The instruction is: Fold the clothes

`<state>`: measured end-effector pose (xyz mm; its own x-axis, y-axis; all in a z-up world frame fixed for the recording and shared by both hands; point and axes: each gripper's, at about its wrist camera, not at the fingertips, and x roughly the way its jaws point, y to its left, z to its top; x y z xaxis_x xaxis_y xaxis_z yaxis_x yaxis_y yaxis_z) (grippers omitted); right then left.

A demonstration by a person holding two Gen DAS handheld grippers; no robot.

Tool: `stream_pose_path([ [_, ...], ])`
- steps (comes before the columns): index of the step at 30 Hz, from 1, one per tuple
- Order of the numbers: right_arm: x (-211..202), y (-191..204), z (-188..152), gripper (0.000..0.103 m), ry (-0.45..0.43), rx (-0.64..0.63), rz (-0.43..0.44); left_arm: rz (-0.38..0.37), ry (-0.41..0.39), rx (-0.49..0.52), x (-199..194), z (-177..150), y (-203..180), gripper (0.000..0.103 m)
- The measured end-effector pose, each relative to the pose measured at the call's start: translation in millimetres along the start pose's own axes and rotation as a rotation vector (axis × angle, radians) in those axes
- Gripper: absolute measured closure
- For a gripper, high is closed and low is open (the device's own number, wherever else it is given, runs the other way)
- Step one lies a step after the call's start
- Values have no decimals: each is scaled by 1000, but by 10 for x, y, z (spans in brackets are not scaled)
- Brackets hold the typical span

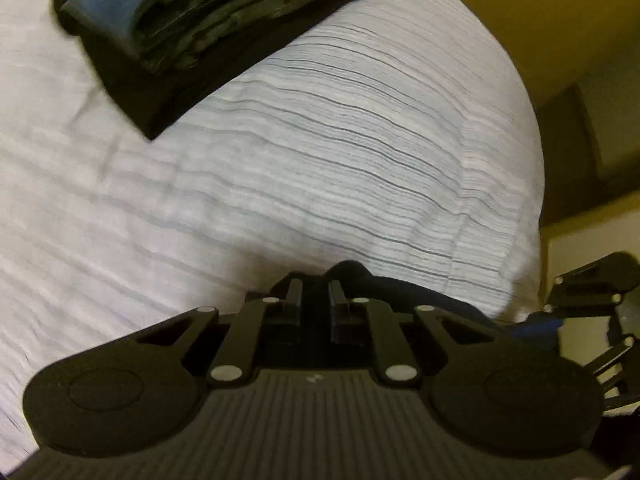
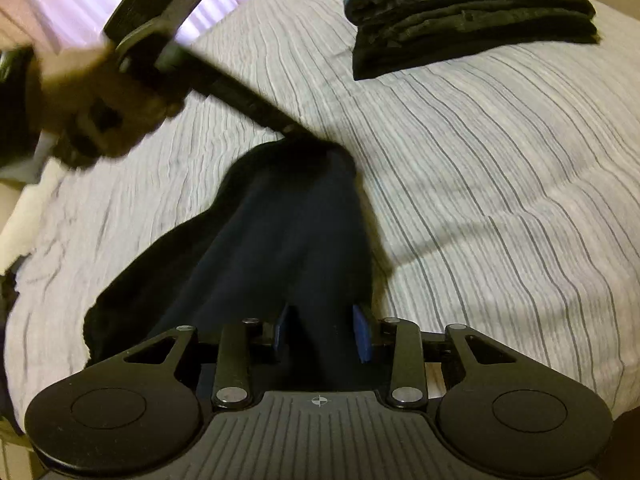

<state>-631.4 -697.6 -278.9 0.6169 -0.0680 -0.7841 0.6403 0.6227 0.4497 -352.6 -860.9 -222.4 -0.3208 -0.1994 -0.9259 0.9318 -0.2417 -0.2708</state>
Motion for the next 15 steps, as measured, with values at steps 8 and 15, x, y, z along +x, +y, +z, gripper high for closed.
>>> stream_pose_path([
  [8,70,39,22,68,11,-20,-7,-103,19,28,47,451,-161,79],
  [15,49,29,-7,68,-2,-6,-23,-39,173,42,340,364,-86,86],
])
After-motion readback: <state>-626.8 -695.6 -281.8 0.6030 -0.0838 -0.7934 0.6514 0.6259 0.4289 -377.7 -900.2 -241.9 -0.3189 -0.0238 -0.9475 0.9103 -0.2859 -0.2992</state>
